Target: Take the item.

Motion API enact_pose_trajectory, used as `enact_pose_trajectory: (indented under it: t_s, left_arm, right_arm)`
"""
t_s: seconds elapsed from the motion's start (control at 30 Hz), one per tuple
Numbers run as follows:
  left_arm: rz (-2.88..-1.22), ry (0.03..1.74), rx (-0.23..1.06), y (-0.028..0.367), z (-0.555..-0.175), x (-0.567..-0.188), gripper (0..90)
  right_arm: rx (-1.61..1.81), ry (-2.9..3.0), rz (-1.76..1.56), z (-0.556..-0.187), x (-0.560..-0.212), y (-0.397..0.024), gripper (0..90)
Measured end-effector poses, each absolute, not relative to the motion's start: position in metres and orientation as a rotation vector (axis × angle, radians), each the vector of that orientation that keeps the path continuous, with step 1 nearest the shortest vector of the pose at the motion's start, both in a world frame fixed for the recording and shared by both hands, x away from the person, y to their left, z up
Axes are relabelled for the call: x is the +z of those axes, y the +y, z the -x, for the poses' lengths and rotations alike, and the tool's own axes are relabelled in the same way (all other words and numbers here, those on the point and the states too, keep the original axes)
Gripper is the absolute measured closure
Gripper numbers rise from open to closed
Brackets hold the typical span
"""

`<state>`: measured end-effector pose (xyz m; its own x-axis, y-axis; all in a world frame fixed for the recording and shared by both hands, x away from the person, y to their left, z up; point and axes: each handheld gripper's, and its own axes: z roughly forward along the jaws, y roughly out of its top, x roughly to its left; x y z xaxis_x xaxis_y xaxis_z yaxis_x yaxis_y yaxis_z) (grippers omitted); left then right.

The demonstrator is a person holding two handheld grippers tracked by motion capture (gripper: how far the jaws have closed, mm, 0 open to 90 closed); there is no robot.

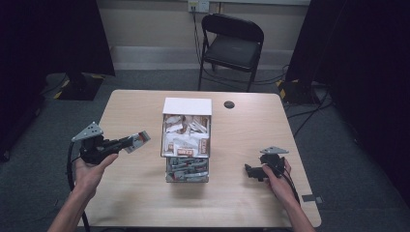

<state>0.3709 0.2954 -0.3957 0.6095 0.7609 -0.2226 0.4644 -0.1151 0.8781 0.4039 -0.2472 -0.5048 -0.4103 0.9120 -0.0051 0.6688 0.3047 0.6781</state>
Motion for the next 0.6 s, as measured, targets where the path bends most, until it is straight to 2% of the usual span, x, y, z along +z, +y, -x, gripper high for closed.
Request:
enact_pose_trajectory:
  t_s: [0.4, 0.6]
  left_arm:
    - [-1.826, 1.005, 0.384, 0.284, -0.395, -0.399, 88.7]
    - [-1.843, 1.013, 0.357, 0.279, -0.403, -0.409, 88.7]
  right_arm:
    - [0.851, 2.188, -1.412, -0.404, -0.505, -0.247, 0.0]
    - [0.851, 2.188, -1.412, -0.404, -0.505, -0.247, 0.0]
